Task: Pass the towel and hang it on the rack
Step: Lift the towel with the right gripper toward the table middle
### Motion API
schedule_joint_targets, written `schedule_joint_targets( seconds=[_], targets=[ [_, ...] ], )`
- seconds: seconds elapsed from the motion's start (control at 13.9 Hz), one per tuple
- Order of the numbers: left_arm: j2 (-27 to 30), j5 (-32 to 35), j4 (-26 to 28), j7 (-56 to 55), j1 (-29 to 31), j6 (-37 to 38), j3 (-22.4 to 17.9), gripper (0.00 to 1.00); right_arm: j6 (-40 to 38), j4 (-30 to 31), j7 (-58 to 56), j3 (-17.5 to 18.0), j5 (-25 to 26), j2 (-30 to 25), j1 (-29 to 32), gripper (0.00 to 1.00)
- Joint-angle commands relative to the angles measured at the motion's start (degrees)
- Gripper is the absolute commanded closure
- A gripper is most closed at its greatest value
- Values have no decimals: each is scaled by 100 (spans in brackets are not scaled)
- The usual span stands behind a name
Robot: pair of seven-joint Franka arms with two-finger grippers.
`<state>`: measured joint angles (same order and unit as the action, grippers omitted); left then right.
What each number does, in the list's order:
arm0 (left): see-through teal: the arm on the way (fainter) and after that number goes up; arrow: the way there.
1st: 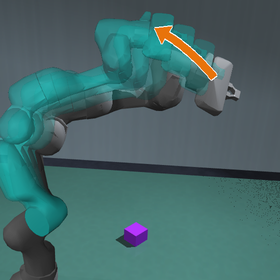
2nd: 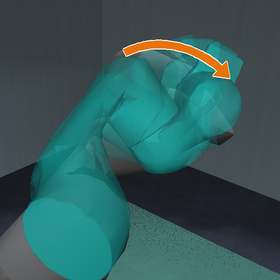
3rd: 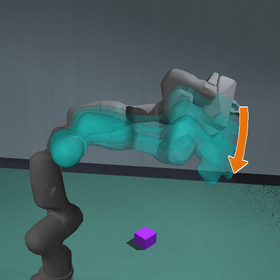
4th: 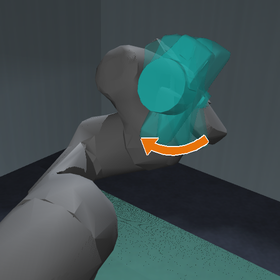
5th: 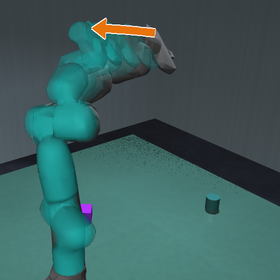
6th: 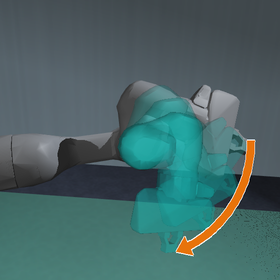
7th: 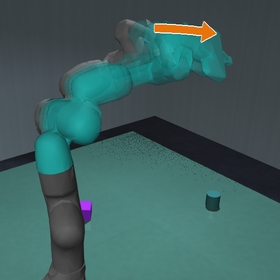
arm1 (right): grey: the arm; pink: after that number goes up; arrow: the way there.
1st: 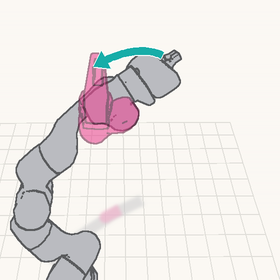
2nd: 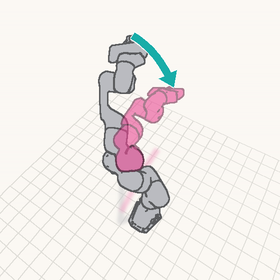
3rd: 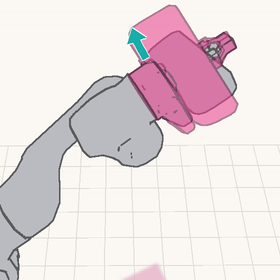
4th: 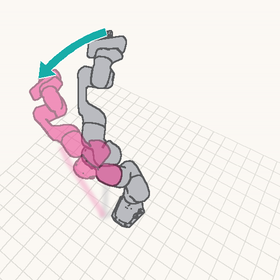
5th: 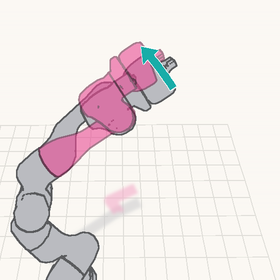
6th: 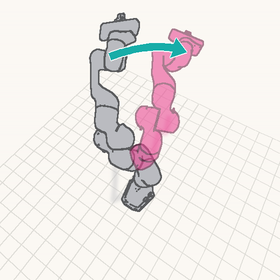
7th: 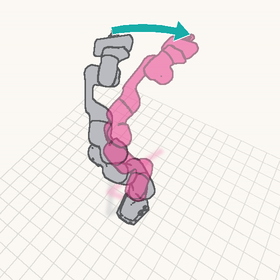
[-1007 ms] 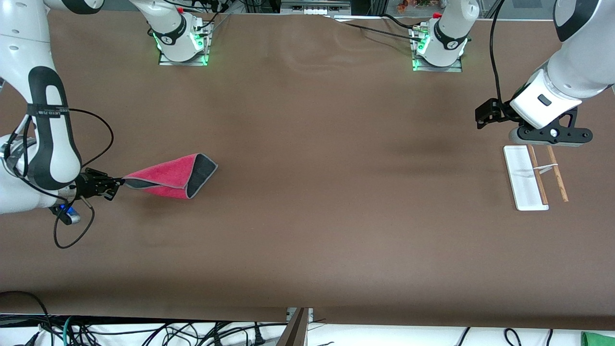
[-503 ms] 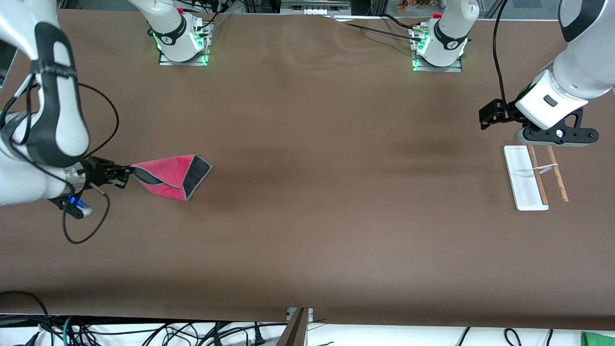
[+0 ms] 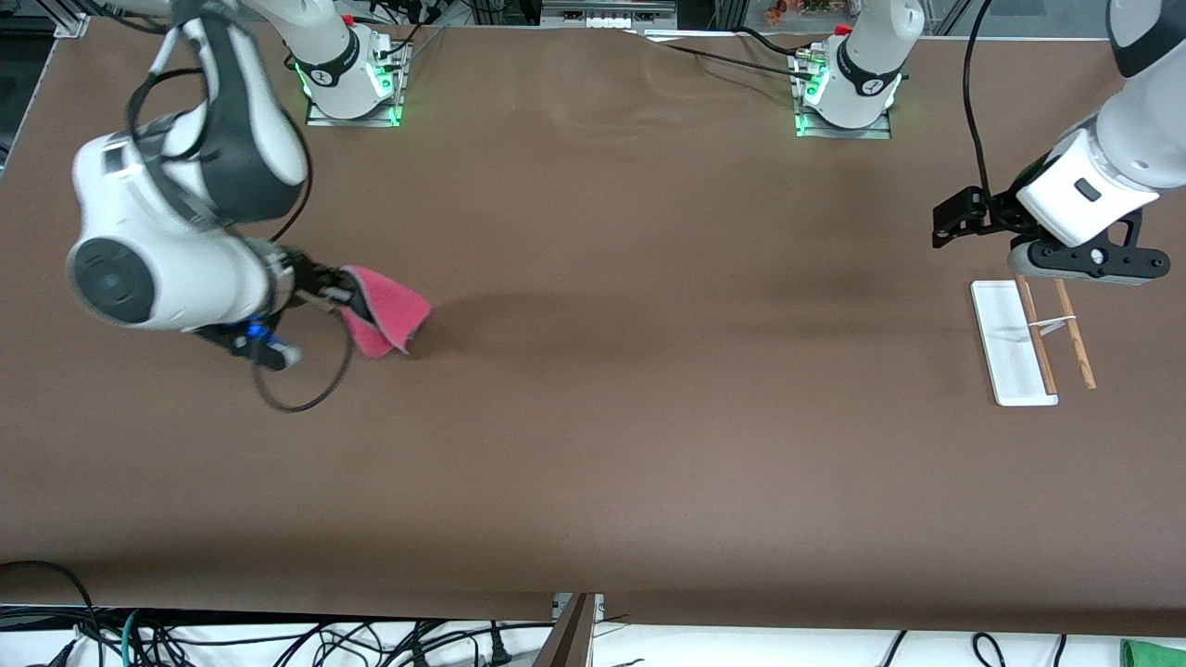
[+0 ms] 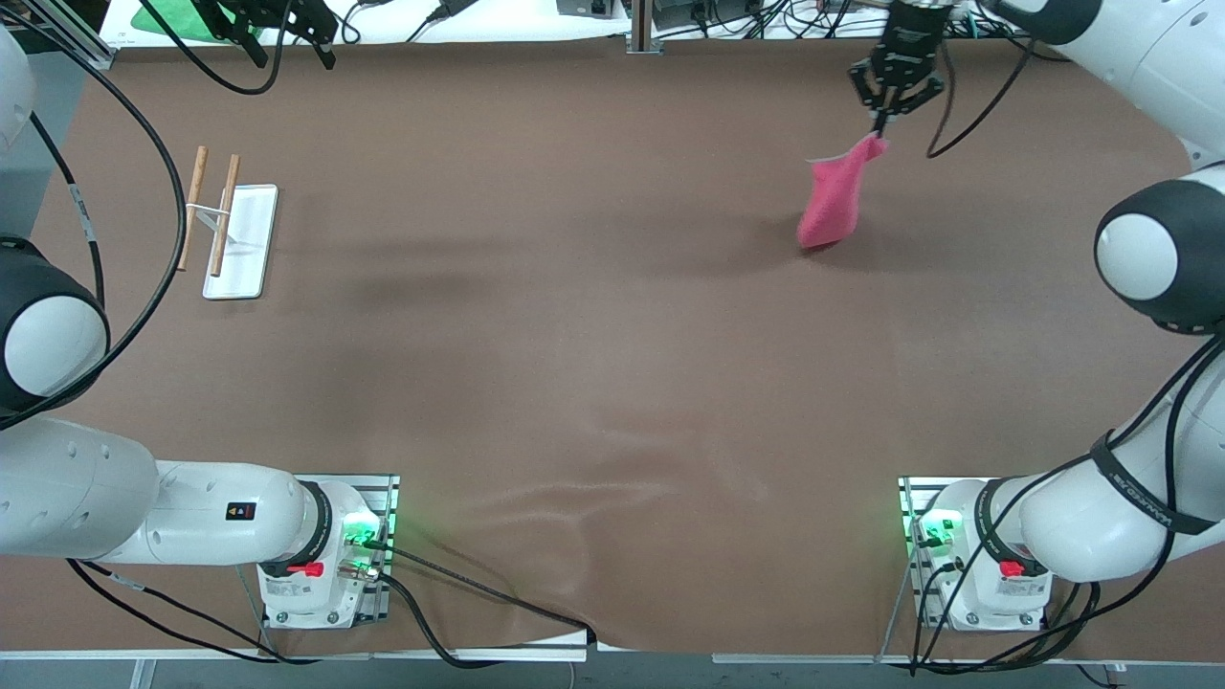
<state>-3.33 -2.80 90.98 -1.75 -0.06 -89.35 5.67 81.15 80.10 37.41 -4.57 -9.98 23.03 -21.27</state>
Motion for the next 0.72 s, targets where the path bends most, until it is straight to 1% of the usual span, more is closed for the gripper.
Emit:
schedule_joint_targets(
  seconds=[0.0, 0.29, 0.43, 0.58, 0.65],
  targets=[
    [52, -124, -124, 202, 111, 224, 31, 0, -363, -582, 196, -62, 110, -9, -763, 100],
    [52, -141, -230, 307, 208, 462, 5, 0, -302, -1066, 504, -71, 58, 18, -1756, 100],
    [-9, -142, -221, 788, 191, 585, 13, 0, -284, -1408, 591, -62, 66, 114, -2239, 100],
    [-71, -334, -177, 1062, 191, 656, 31, 0, -153, -1637, 750, -45, 49, 150, -2539, 100],
    [-115, -561, -195, 1194, 199, 700, 31, 0, 30, -1664, 733, -44, 40, 150, -2688, 100]
  ],
)
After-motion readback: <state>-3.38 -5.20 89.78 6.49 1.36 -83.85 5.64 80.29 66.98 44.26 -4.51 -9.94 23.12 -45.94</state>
